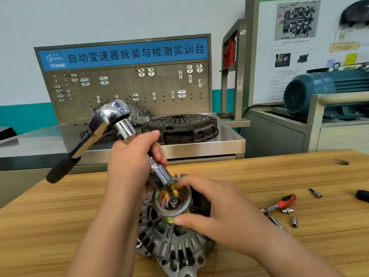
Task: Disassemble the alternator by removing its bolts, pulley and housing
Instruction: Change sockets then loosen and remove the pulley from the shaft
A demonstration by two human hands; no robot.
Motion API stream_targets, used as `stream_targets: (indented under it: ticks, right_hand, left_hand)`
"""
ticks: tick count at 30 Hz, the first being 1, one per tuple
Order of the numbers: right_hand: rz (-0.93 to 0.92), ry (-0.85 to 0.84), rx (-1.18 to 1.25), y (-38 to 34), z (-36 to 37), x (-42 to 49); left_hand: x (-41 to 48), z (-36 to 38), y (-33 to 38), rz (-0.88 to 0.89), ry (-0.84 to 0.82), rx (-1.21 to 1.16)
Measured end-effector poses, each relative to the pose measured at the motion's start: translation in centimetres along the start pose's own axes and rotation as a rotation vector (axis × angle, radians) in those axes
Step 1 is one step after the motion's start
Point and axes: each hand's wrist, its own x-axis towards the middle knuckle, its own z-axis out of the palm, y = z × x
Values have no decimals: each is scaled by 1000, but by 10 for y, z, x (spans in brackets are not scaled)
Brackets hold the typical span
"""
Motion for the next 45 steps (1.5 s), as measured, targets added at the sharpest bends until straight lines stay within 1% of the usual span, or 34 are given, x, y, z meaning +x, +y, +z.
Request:
stream_targets:
  ticks: [4,7,9,12,14,15,16,17,18,19,20,21,22,23,25,26,28,31,32,34,38,42,45]
  right_hand:
    - [-9,-66,-131,-14,-7,15]
    - [-39,-63,-282,-26,-6,26]
    - [-27,-54,-321,-30,-5,31]
    - [40,-34,-275,-31,-4,32]
    - [68,104,-159,-33,0,28]
    - [100,210,-15,-38,3,26]
    - [161,324,220,-45,7,25]
    - [260,403,538,-53,11,23]
    - [376,430,884,-60,15,23]
    - [485,404,1208,-66,18,24]
    - [565,356,1467,-74,20,24]
    - [608,329,1647,-79,22,23]
    - [622,344,1757,-83,22,22]
    - [619,387,1817,-86,22,19]
    - [605,477,1867,-90,21,12]
    - [600,497,1886,-91,21,7]
    - [578,505,1905,-90,13,-8]
    - [555,423,1894,-90,5,-24]
    - [552,396,1902,-91,3,-29]
    - [588,377,1928,-92,1,-36]
    - [600,455,1957,-83,-1,-50]
    - [599,499,1877,-72,-6,-66]
    - [604,591,1817,-61,-7,-75]
  left_hand:
    - [7,-11,-1,11,11,-3]
    - [9,-14,0,9,21,-39]
    - [10,-17,2,-2,29,-59]
    - [12,-22,3,-49,40,-154]
    - [14,-25,3,-104,51,-251]
    - [15,-26,3,-127,61,-294]
    - [16,-25,2,-140,77,-329]
    - [15,-24,3,-143,97,-352]
    - [14,-21,3,-133,111,-359]
    - [12,-18,4,-113,112,-344]
    - [8,-13,5,-89,96,-294]
    - [2,-7,6,-67,63,-207]
    - [-4,-1,6,-46,23,-92]
    - [-9,6,7,-21,-17,35]
    - [-20,15,12,31,-75,215]
    - [-23,16,15,49,-95,226]
    - [-31,23,23,44,-115,112]
    - [-31,25,27,-38,-89,-184]
    - [-33,27,26,-60,-86,-208]
    - [-39,35,24,-81,-81,-158]
    - [-58,52,20,-88,-66,-123]
    - [-71,70,14,-107,-48,-86]
    - [-81,88,7,-94,-34,-6]
